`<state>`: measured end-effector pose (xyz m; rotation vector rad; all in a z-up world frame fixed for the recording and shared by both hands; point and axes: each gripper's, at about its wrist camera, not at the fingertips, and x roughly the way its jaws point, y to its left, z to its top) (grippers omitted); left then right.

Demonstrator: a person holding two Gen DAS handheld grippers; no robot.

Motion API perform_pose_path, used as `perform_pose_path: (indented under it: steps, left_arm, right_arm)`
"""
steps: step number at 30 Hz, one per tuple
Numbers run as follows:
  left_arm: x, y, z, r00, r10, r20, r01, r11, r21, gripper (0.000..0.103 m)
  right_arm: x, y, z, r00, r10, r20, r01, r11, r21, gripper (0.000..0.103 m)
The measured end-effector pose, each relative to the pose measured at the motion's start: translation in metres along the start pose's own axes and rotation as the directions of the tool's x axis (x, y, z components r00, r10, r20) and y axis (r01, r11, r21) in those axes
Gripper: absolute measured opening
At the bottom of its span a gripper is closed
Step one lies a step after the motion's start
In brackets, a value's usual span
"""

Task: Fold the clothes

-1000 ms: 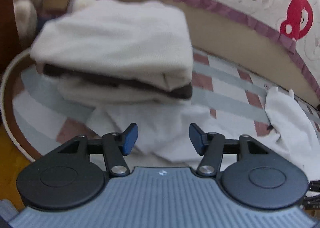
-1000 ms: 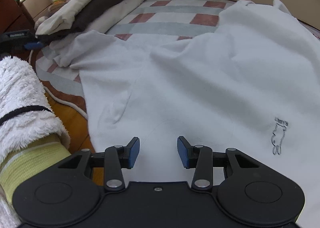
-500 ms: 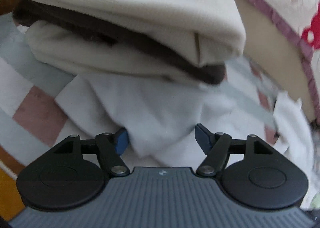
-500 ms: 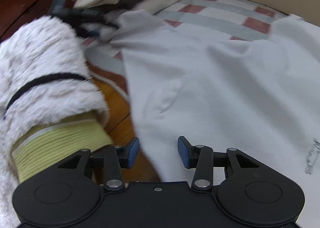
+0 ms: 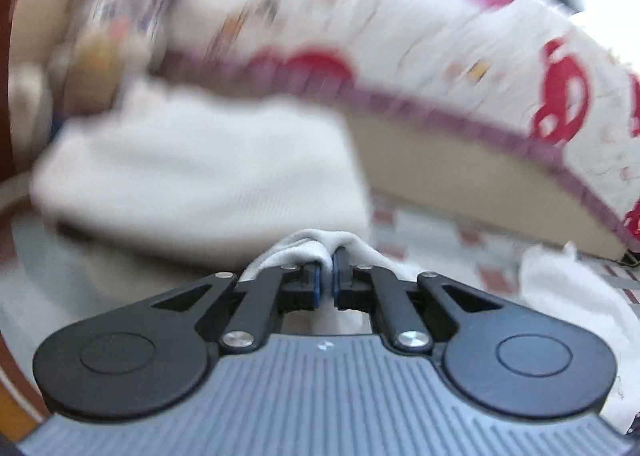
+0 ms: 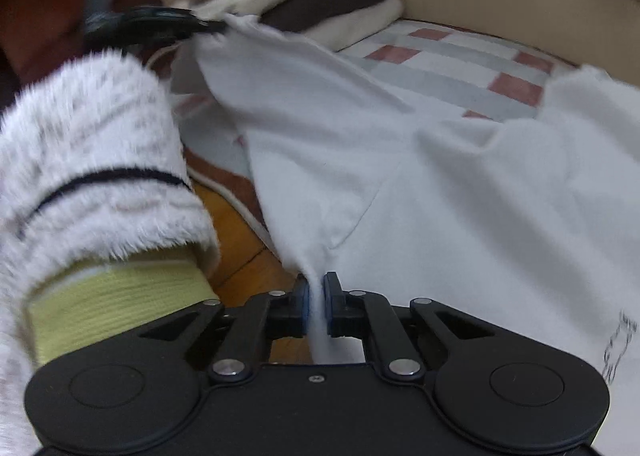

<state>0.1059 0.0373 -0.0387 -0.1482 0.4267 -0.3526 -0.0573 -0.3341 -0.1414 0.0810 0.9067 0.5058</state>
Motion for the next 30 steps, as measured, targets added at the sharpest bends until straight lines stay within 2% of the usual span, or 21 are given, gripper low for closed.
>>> perform_pose_path:
  steps: [3,5,6,9,12,13,14,15,16,17,18,20,22,23,25,27,30]
  left_arm:
    - [-0.022,-0.008,0.014,0.991,-0.011,0.132,0.005,0.999,0.046,0.006]
    - [-0.021,-0.014,0.016,0.986,0.019,0.165,-0.031,0.997,0.070,0.006]
    - [-0.016,-0.015,0.013,0.987,0.047,0.154,-0.059,0.995,0.076,0.006]
    - [0.001,-0.009,-0.005,0.989,0.140,0.048,-0.144,0.987,0.066,0.006]
    - [0.017,-0.003,-0.023,0.971,0.231,-0.059,-0.228,0.972,0.066,0.008]
    - [0.023,-0.001,-0.029,0.961,0.261,-0.094,-0.255,0.965,0.068,0.014]
    - [0.026,0.002,-0.033,0.951,0.283,-0.127,-0.277,0.959,0.059,0.015]
    - [0.024,0.009,-0.033,0.945,0.291,-0.152,-0.290,0.957,0.027,0.026]
    - [0.022,0.016,-0.033,0.938,0.297,-0.179,-0.303,0.953,-0.005,0.047]
    - [0.020,0.022,-0.032,0.931,0.303,-0.205,-0.317,0.948,-0.037,0.056]
    - [0.017,0.029,-0.032,0.928,0.300,-0.221,-0.322,0.944,-0.070,0.060]
    - [0.008,0.030,-0.022,0.940,0.263,-0.219,-0.290,0.952,-0.100,0.060]
    - [-0.001,0.026,-0.009,0.948,0.227,-0.222,-0.255,0.961,-0.106,0.062]
    - [-0.004,0.021,-0.003,0.951,0.213,-0.223,-0.239,0.966,-0.098,0.062]
    - [-0.006,0.002,0.007,0.953,0.201,-0.225,-0.215,0.976,-0.039,0.070]
    - [-0.007,-0.017,0.016,0.953,0.209,-0.220,-0.211,0.977,0.015,0.073]
    - [-0.011,-0.042,0.027,0.963,0.119,-0.241,-0.124,0.992,-0.005,0.076]
  right_arm:
    - [0.001,-0.003,-0.001,0.999,0.051,-0.006,-0.051,0.998,0.026,0.009]
    - [0.006,-0.001,-0.001,0.997,0.078,-0.023,-0.078,0.997,0.028,0.009]
    - [0.009,0.001,-0.001,0.996,0.088,-0.034,-0.087,0.996,0.026,0.009]
    - [0.015,0.003,-0.002,0.992,0.105,-0.076,-0.103,0.994,0.030,0.009]
    - [0.016,0.002,-0.007,0.986,0.135,-0.094,-0.129,0.989,0.066,0.009]
    - [0.017,0.001,-0.008,0.985,0.140,-0.101,-0.132,0.988,0.079,0.009]
    - [0.018,0.000,-0.009,0.984,0.141,-0.111,-0.130,0.987,0.098,0.010]
    - [0.020,-0.002,-0.010,0.983,0.138,-0.121,-0.124,0.985,0.122,0.011]
    - [0.022,-0.005,-0.011,0.982,0.136,-0.132,-0.116,0.982,0.146,0.016]
    - [0.023,-0.007,-0.011,0.980,0.132,-0.146,-0.106,0.979,0.174,0.017]
    - [0.024,-0.010,-0.010,0.978,0.127,-0.166,-0.091,0.974,0.208,0.026]
    - [0.018,-0.015,-0.005,0.978,0.117,-0.174,-0.071,0.966,0.248,0.040]
    - [0.004,-0.022,0.002,0.987,0.105,-0.120,-0.068,0.958,0.279,0.050]
    - [-0.005,-0.027,0.005,0.991,0.106,-0.080,-0.076,0.948,0.308,0.051]
    - [-0.021,-0.039,0.012,0.995,0.103,-0.005,-0.094,0.926,0.365,0.053]
    - [-0.035,-0.048,0.021,0.997,0.070,0.038,-0.079,0.914,0.398,0.054]
    - [-0.058,-0.060,0.032,0.997,-0.006,0.072,-0.025,0.907,0.421,0.056]
